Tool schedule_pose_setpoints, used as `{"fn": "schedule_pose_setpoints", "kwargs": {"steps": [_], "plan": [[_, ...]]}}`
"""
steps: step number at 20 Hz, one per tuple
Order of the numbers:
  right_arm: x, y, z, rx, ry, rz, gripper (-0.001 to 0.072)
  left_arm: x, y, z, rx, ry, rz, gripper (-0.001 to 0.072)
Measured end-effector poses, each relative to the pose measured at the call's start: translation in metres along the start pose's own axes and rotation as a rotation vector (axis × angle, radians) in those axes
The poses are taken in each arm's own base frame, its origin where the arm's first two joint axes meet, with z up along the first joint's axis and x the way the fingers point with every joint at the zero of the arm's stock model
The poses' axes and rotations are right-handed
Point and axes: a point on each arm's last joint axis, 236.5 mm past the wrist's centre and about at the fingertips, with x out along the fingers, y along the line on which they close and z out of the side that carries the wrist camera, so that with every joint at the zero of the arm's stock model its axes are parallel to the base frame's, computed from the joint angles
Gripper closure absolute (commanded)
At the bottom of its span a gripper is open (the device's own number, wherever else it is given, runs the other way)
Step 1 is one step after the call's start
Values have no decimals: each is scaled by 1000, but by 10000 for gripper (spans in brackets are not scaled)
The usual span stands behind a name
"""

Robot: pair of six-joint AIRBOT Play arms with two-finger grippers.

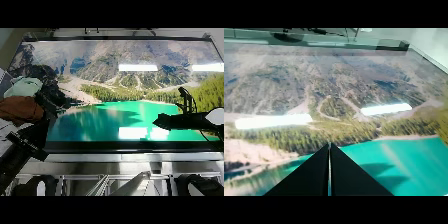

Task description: Fold the shirts.

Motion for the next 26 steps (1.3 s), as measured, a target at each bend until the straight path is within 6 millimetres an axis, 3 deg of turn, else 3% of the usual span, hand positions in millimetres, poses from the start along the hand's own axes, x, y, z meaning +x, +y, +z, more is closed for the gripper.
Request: {"fn": "schedule_pose_setpoints", "kwargs": {"steps": [21, 24, 26], "plan": [[0, 2, 0, 5, -2, 7, 696, -1, 1, 4, -13, -9, 8, 705], [0, 6, 1, 15, -4, 24, 697, -1, 18, 21, -4, 10, 91, 704], [0, 9, 2, 24, -7, 38, 696, 6, 43, 37, 19, 74, 188, 703]]}}
